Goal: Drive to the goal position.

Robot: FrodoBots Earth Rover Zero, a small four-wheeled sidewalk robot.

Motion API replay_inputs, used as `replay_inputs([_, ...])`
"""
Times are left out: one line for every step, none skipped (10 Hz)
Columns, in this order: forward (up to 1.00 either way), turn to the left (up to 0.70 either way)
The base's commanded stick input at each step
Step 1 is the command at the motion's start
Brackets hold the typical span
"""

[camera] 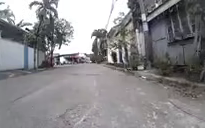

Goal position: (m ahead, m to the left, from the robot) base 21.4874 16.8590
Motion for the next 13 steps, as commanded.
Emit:
replay_inputs([1.00, -0.03])
replay_inputs([1.00, -0.03])
replay_inputs([1.00, -0.03])
replay_inputs([1.00, -0.03])
replay_inputs([1.00, -0.03])
replay_inputs([1.00, -0.07])
replay_inputs([1.00, -0.29])
replay_inputs([1.00, -0.40])
replay_inputs([1.00, -0.40])
replay_inputs([1.00, -0.40])
replay_inputs([1.00, -0.40])
replay_inputs([1.00, -0.35])
replay_inputs([1.00, -0.12])
